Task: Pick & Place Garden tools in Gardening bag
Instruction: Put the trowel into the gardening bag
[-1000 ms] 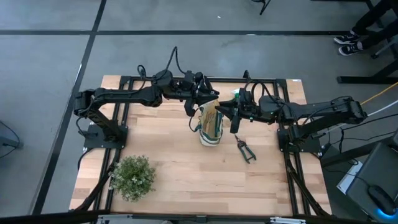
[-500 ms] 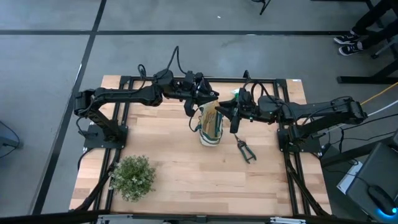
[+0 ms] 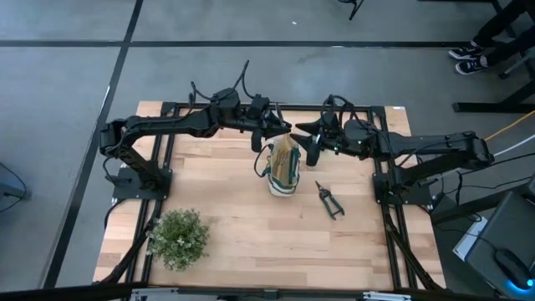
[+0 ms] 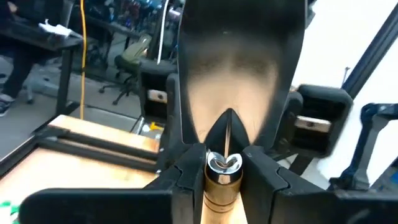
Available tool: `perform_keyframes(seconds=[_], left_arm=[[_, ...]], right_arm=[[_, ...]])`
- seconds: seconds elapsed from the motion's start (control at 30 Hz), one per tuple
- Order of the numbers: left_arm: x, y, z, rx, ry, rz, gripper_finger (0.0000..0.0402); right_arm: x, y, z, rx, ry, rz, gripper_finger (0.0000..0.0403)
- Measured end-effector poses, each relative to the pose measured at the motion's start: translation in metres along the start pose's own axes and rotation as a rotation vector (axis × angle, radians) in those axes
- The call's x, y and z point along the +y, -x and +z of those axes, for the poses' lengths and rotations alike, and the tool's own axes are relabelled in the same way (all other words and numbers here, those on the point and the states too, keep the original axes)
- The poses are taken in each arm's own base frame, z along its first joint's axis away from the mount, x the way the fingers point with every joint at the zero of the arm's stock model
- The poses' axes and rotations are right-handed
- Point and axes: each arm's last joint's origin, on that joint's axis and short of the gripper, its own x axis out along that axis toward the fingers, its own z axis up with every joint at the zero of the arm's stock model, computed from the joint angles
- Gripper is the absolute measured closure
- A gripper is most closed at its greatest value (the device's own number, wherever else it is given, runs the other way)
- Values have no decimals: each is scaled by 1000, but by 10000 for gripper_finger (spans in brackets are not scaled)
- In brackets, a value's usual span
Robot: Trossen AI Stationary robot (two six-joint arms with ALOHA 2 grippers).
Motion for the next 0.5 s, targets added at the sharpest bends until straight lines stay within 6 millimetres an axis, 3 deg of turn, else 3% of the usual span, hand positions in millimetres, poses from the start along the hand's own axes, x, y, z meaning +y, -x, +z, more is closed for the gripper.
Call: perform_keyframes(seconds=[0.5], left_arm=[[20,21,12,10,-43,111,333]], right_arm=[[-39,-7,0,80,7,-174,188]])
